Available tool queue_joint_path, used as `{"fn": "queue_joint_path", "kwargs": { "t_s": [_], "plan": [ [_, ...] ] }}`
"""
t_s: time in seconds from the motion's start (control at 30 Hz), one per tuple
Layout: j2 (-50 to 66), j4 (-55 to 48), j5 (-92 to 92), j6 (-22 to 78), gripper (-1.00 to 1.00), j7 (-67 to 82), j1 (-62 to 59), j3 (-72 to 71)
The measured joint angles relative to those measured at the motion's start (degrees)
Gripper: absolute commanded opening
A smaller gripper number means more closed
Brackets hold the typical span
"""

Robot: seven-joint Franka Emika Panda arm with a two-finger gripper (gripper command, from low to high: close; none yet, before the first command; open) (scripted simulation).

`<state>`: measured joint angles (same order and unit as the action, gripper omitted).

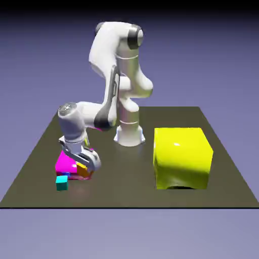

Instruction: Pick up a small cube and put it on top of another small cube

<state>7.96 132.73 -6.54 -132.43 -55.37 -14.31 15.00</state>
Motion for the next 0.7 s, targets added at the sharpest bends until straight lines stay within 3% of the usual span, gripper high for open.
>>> {"fn": "queue_joint_path", "kwargs": {
  "t_s": [0.33,0.43,0.57,0.6,0.7],
  "plan": [
    [-20.77,10.88,10.67,10.11,-1.00,2.31,-9.05,13.82],
    [-20.72,12.83,12.12,9.64,-1.00,1.14,-10.48,13.17],
    [-14.08,16.76,8.91,-0.31,-1.00,3.86,-10.37,13.48],
    [-12.63,17.62,8.22,-2.48,1.00,4.45,-10.32,13.55],
    [-14.28,16.64,9.20,0.00,1.00,3.65,-10.38,13.46]
  ]
}}
